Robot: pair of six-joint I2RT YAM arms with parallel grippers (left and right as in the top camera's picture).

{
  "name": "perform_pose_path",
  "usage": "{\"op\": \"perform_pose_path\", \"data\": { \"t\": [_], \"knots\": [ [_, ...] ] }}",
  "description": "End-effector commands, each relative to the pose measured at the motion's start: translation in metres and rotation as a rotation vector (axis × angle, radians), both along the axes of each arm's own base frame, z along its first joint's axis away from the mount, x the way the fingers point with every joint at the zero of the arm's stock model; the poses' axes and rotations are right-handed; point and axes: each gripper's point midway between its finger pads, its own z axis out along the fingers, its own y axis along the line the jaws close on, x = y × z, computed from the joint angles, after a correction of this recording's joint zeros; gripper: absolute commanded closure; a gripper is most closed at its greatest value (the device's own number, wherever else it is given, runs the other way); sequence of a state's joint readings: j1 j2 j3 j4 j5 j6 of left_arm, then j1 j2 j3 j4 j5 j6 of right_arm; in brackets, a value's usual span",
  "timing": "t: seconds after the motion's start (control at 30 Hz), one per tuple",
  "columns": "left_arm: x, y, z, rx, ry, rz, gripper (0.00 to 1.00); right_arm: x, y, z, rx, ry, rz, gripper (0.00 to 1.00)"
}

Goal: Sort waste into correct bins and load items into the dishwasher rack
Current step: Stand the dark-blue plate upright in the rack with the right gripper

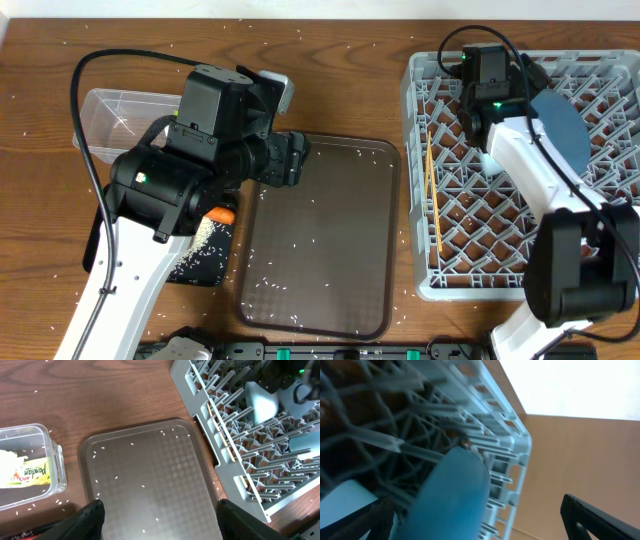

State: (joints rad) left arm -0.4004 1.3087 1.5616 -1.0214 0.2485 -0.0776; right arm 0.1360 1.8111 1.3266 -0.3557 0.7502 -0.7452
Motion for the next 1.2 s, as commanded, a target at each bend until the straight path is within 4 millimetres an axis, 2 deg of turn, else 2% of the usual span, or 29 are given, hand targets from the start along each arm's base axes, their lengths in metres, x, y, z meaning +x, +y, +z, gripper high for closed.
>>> {"op": "perform_pose_path", "data": {
  "t": [0.0, 0.27, 0.47, 0.6, 0.63, 0.77, 0.87, 0.93, 1.03, 1.17],
  "knots": [
    [0.0, 0.0, 0.005, -0.003, -0.013, -0.004, 0.28, -0.001, 0.024, 0.03, 0.191, -0.131, 0.034, 0.01],
    [0.0, 0.001, 0.005, -0.002, -0.012, -0.003, 0.28, -0.034, 0.06, 0.082, 0.497, -0.277, 0.034, 0.01],
    [-0.004, 0.002, 0.001, 0.013, 0.003, -0.013, 0.27, -0.074, 0.086, 0.104, 0.807, -0.299, -0.001, 0.01],
    [-0.011, 0.005, -0.007, 0.08, 0.0, -0.088, 0.27, -0.103, 0.124, 0.1, 1.064, -0.172, 0.021, 0.01],
    [-0.013, 0.007, -0.01, 0.101, 0.005, -0.103, 0.18, -0.11, 0.133, 0.097, 1.107, -0.132, 0.033, 0.01],
    [-0.017, 0.031, -0.025, 0.222, 0.049, -0.038, 0.18, -0.139, 0.168, 0.086, 1.287, 0.064, 0.063, 0.01],
    [-0.026, 0.038, -0.031, 0.257, 0.092, -0.031, 0.18, -0.154, 0.191, 0.087, 1.383, 0.169, 0.111, 0.01],
    [-0.032, 0.039, -0.035, 0.251, 0.129, -0.024, 0.0, -0.162, 0.206, 0.09, 1.449, 0.228, 0.146, 0.01],
    [-0.045, 0.029, -0.037, 0.196, 0.181, -0.074, 0.02, -0.167, 0.212, 0.09, 1.455, 0.253, 0.157, 0.01],
    [-0.058, 0.026, -0.04, 0.175, 0.235, -0.1, 0.02, -0.165, 0.202, 0.083, 1.424, 0.228, 0.072, 0.01]
  ]
}}
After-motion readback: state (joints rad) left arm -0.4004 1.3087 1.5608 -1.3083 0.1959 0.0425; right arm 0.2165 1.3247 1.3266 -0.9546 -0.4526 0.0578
